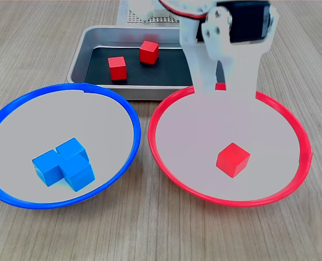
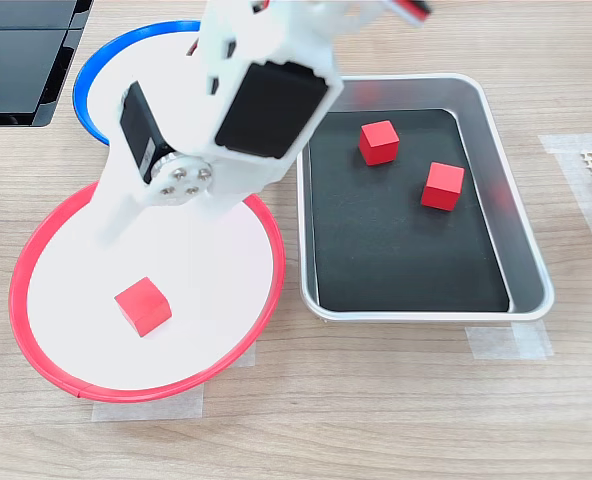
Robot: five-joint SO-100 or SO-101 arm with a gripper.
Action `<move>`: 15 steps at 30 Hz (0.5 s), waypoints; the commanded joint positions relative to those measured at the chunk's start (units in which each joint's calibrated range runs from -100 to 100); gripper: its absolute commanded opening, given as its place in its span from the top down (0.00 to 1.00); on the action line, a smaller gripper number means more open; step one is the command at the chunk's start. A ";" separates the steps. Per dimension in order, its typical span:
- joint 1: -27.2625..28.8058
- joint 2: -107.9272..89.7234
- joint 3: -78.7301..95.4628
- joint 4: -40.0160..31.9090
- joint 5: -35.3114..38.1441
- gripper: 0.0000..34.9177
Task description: Resolve any anomalies and move all blocks to matching dishes
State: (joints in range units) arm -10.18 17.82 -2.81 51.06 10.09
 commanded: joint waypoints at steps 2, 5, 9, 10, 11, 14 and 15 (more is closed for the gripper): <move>6.37 -13.51 1.49 18.15 -0.63 0.55; 12.39 -18.97 5.59 25.66 0.54 0.55; 20.58 -23.32 12.87 29.05 4.44 0.55; 22.46 -24.00 14.97 29.13 5.86 0.55; 23.97 -24.51 16.79 28.72 7.08 0.55; 27.73 -25.19 20.79 27.81 10.70 0.54; 28.67 -25.19 22.16 27.40 11.77 0.51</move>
State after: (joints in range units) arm 14.96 -5.03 16.15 79.28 18.14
